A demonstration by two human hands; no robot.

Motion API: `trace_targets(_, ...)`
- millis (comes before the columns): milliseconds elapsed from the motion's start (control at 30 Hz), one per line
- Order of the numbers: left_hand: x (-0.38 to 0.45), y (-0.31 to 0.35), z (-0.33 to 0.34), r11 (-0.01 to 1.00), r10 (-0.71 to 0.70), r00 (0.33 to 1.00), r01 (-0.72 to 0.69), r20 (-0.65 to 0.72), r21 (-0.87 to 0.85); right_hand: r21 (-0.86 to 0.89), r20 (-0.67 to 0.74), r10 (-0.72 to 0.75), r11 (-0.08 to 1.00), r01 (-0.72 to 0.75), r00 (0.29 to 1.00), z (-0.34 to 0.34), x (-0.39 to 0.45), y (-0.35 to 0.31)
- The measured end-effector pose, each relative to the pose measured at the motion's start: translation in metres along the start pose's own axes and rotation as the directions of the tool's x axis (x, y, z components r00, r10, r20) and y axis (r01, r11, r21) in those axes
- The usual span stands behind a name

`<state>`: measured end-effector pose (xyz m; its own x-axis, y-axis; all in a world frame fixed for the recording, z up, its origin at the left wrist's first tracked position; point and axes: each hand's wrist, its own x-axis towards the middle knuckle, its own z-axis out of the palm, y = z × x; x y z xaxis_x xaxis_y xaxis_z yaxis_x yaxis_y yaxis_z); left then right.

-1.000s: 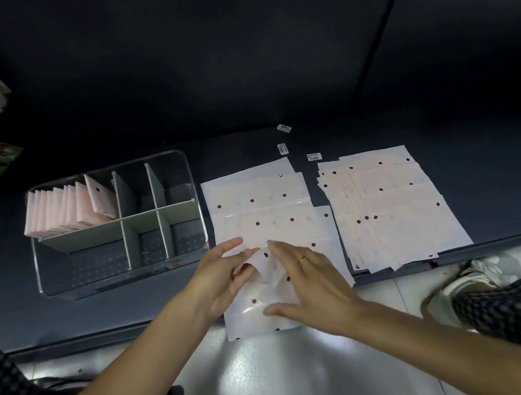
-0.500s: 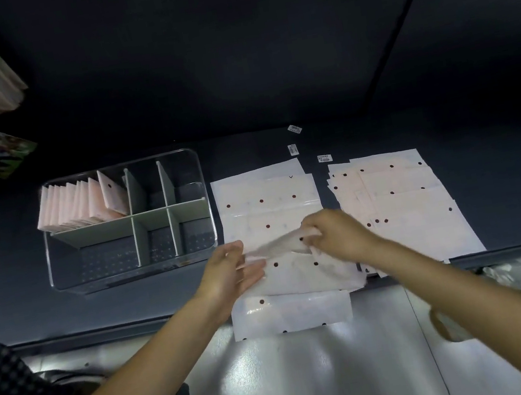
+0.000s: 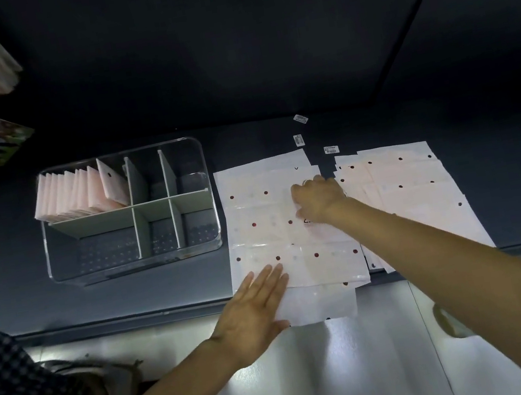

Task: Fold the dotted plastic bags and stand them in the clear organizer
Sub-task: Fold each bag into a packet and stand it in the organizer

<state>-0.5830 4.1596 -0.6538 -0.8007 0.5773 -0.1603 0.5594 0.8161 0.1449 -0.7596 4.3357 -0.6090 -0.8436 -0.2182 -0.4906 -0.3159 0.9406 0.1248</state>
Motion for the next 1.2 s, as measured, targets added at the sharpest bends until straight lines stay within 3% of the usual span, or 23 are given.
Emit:
trace_targets(67,0.0,-0.001,0.004,0.997,0.038,0.999,-0.038,-0.011,0.071,0.001,-0.225,-0.03,1.0,0.031,0.974,0.018,-0.019,-0.007)
trace_targets(100,0.001,-0.003,0.005,0.995,0.064,0.998,-0.062,-0.025,0.079,0.041,-0.283,-0.099,0.992,0.116,0.954,0.031,-0.031,-0.011)
trace_targets(200,0.002,-0.006,0.011,0.993,0.066,0.998,-0.063,-0.023,0.097,0.095,-0.363,-0.355,0.906,0.413,0.862,0.08,-0.084,-0.025)
trace_targets(233,0.003,-0.006,0.01,0.993,0.051,0.999,-0.05,-0.007,0.11,0.034,-0.395,-0.412,0.887,0.461,0.821,0.098,-0.099,-0.026)
trace_targets(300,0.001,-0.008,0.012,0.993,0.061,0.998,-0.063,0.026,0.104,-0.067,-0.348,-0.449,0.887,0.456,0.823,0.122,-0.122,-0.018)
trace_targets(400,0.0,-0.018,0.012,0.994,0.082,0.988,-0.09,0.128,0.054,-0.132,-0.31,-0.434,0.901,0.414,0.846,0.138,-0.135,0.014)
trace_targets(533,-0.007,-0.031,0.009,0.997,0.07,0.988,-0.074,0.141,0.028,-0.198,-0.235,-0.456,0.887,0.417,0.859,0.14,-0.143,0.058)
trace_targets(667,0.005,-0.023,-0.009,0.984,-0.023,0.989,-0.004,-0.146,-0.178,-0.025,-0.411,-0.405,0.901,0.434,0.817,0.132,-0.144,0.07)
trace_targets(767,0.017,-0.02,-0.014,0.963,-0.112,0.985,0.076,-0.128,-0.26,0.139,-0.558,-0.264,0.905,0.402,0.787,0.125,-0.138,0.058)
trace_targets(933,0.021,-0.016,-0.021,0.98,-0.062,0.983,0.026,-0.175,-0.199,0.162,-0.55,-0.224,0.916,0.366,0.805,0.128,-0.136,0.049)
trace_targets(1100,0.017,-0.014,-0.025,1.0,0.018,0.99,-0.02,-0.137,-0.012,0.297,-0.441,-0.17,0.899,0.322,0.881,0.132,-0.127,0.058)
trace_targets(1200,0.018,-0.016,-0.023,0.989,0.088,0.989,-0.072,-0.121,0.128,0.337,-0.444,-0.119,0.896,0.288,0.888,0.131,-0.125,0.052)
